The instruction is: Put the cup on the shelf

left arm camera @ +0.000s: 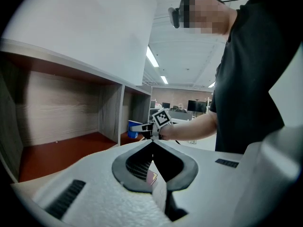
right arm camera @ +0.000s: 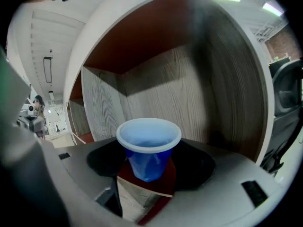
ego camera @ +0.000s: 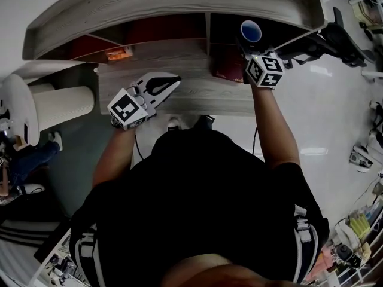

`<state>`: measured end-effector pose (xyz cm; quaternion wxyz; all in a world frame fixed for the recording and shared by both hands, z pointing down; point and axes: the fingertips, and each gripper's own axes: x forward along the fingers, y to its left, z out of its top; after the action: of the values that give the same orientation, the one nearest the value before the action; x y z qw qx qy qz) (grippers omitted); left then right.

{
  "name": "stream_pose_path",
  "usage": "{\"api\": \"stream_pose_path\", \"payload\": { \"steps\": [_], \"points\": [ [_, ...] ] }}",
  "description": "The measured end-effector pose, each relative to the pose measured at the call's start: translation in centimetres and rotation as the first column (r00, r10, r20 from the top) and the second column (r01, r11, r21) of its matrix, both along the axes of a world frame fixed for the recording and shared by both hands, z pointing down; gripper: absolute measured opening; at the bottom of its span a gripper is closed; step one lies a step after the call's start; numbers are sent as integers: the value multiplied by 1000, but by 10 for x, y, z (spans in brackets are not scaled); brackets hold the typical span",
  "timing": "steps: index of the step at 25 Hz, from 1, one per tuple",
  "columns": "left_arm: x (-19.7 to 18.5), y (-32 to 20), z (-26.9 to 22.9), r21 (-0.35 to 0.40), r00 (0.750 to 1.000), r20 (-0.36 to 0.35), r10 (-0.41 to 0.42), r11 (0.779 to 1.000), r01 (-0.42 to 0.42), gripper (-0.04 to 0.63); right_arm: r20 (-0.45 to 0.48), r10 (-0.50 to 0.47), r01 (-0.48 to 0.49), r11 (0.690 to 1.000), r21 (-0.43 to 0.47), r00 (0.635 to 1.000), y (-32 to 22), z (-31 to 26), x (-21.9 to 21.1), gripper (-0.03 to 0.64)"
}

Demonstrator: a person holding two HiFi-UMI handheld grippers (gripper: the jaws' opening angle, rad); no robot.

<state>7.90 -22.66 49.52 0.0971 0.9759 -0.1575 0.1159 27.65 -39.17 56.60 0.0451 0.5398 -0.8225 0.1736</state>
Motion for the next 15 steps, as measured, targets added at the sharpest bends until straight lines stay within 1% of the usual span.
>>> {"api": "stream_pose_path", "payload": {
  "steps": [4,7,12,14,15],
  "points": [
    [-3,4,2,-6,1000,17,-14,1000,14,17,-44,-2,2,1000,-14,999,-8,13,-2,298],
    [-1,7,0,3,1000,-1,-12,1000,12,17,-85,3,-4,1000,-11,996,-16,19,-1,298],
    [-3,15,5,27,1000,-6,3,1000,-3,17,-146,13,-17,1000,-24,989,-23,31,1,298],
    [-4,17,4,31,1000,5,-5,999,4,17,-171,3,-8,1000,-24,985,-25,35,-1,298],
    [-5,18,3,21,1000,13,-15,1000,15,17,-186,-7,2,1000,-26,983,-25,37,-3,298]
  ]
}}
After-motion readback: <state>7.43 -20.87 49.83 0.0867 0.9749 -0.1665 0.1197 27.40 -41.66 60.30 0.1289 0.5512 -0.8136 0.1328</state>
